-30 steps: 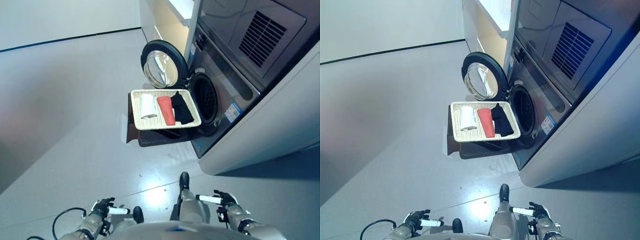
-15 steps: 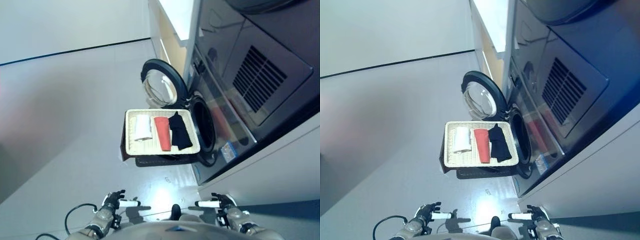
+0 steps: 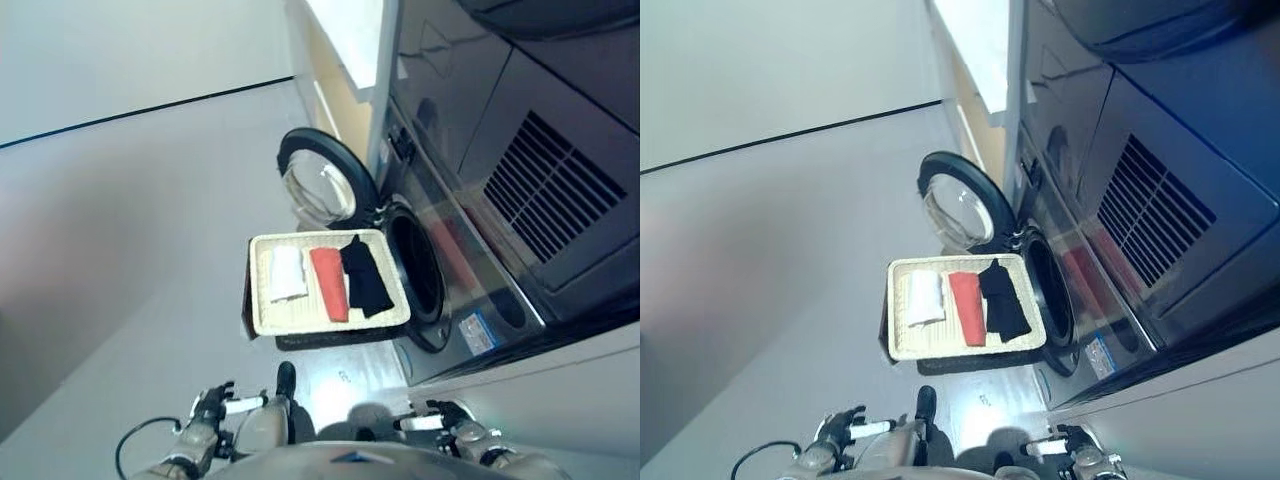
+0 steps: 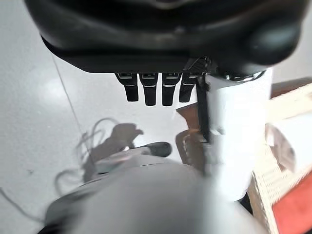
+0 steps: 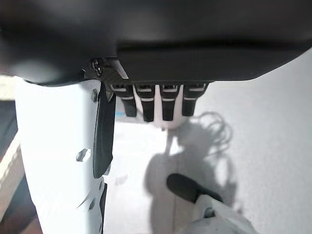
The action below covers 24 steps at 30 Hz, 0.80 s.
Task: Pick up the clothes and place them into the washing machine
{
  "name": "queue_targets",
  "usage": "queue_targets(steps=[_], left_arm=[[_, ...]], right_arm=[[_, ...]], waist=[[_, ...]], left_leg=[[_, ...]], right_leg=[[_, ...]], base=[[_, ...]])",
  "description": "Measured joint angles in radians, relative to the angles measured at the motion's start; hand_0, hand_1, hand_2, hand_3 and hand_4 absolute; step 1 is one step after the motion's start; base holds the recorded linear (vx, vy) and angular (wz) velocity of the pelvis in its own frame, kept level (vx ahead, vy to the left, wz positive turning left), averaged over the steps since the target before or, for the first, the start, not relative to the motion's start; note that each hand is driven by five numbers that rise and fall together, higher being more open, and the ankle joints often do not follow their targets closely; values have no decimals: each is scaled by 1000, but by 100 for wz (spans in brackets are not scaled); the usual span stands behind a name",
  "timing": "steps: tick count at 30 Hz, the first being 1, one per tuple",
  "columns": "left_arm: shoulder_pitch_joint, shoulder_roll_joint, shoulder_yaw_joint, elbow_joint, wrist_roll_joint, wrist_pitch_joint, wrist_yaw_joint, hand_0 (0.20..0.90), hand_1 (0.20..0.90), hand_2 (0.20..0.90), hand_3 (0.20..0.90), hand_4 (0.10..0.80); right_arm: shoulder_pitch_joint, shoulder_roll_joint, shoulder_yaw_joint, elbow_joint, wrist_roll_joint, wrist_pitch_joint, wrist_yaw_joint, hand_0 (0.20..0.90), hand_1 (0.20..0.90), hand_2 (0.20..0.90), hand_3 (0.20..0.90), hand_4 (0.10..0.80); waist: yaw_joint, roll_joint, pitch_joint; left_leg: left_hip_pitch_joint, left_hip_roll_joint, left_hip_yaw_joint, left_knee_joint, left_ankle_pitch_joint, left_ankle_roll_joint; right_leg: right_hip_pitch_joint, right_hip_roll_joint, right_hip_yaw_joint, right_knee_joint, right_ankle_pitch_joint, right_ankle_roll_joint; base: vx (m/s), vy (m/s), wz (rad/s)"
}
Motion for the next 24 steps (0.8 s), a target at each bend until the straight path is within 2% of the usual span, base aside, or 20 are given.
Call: queue_targets(steps=[1,2,3,5,7,9,12,13,15,16,17,19,20,21,22,24], left_arm=[[3,-5,-8,-3,2,1,-1,900,900,900,900,800],[2,5,-9,-6,10,1,-2,900,900,900,900,800],[-1,28,-5,-13,15,1,0,900,900,900,900,800],[-13,46,-3,-12,20,4,0,900,900,900,900,800],[-23,47,-7,-18,20,1,0,900,900,900,900,800],[-27,49,-7,-21,20,2,1,900,900,900,900,800],[-36,41,-10,-6,30,6,-8,900,900,900,900,800],[-34,40,-11,-3,37,9,-10,900,900,900,900,800],[-32,42,-51,3,45,11,-14,900,900,900,900,800],[-33,46,-54,7,51,12,-14,900,900,900,900,800],[-31,54,-76,7,61,15,-14,900,900,900,900,800],[-32,72,-101,5,80,20,-15,900,900,900,900,800],[-28,83,-118,5,87,22,-15,900,900,900,900,800],[-25,92,-118,5,88,22,-15,900,900,900,900,800],[-28,100,-117,4,88,21,-11,900,900,900,900,800],[-38,108,-111,-2,87,20,-6,900,900,900,900,800]], right_arm=[[9,-10,-1,2,0,0,0,900,900,900,900,800],[8,2,-2,11,0,-1,-6,900,900,900,900,800],[2,23,-2,11,0,-2,-5,900,900,900,900,800],[-5,49,-24,9,1,-3,-5,900,900,900,900,800],[-15,68,-40,11,1,-2,-2,900,900,900,900,800],[-24,83,-39,10,1,-5,6,900,900,900,900,800],[-45,84,-57,11,3,-4,10,900,900,900,900,800],[-38,83,-71,12,4,-3,10,900,900,900,900,800],[-36,67,-102,7,20,-4,7,900,900,900,900,800],[-35,65,-101,9,29,-2,6,900,900,900,900,800],[-36,63,-102,3,44,-3,5,900,900,900,900,800],[-35,65,-103,-1,49,-4,6,900,900,900,900,800],[-43,61,-103,-21,49,-6,6,900,900,900,900,800],[-43,60,-102,-42,49,-5,6,900,900,900,900,800],[-44,60,-99,-60,48,-7,5,900,900,900,900,800],[-49,59,-98,-90,48,-5,5,900,900,900,900,800]], waist=[[-2,15,-6],[-1,-12,-10],[4,-47,-12],[2,-79,-19],[9,-91,-23],[17,-102,-28],[12,-108,-37],[7,-102,-41],[1,-71,-61],[0,-71,-60],[-4,-70,-58],[-19,-72,-39],[-24,-58,-24],[-29,-55,-21],[-36,-52,-19],[-46,-55,-19]], left_leg=[[13,9,5,-18,40,76],[36,-19,41,-41,29,136],[42,-48,63,-40,19,154],[44,-87,68,-41,-1,171],[54,-112,74,-41,-11,183],[52,-124,84,-41,-21,194],[47,-133,98,-47,-40,203],[47,-121,93,-47,-55,202],[47,-82,92,-46,-57,202],[57,-86,100,-46,-58,203],[66,-71,99,-47,-58,215],[98,-76,104,-47,-57,234],[120,-70,99,-47,-60,249],[124,-71,98,-47,-66,257],[124,-72,99,-47,-68,260],[108,-73,101,-47,-68,261]], right_leg=[[4,5,12,0,-12,17],[5,-22,27,-4,-19,30],[6,-56,27,-5,-23,38],[13,-96,24,-3,-30,55],[25,-121,22,0,-34,80],[24,-136,20,1,-46,98],[5,-143,-5,56,-64,101],[-12,-135,-5,94,-69,102],[-110,-103,12,291,-74,101],[-152,-99,21,384,-70,99],[-214,-99,30,519,-68,100],[-258,-105,40,634,-35,110],[-309,-108,17,725,-26,109],[-336,-113,-6,709,-37,91],[-342,-122,-59,617,-40,85],[-358,-116,-111,450,-39,84]], base=[[161,79,-20],[254,150,-36],[335,209,-30],[281,199,0],[260,219,8],[188,164,1],[280,285,23],[114,180,29],[118,231,14],[206,385,-4],[236,360,6],[219,194,-6],[247,64,-31],[320,39,-24],[167,-35,-12],[184,-64,2]])
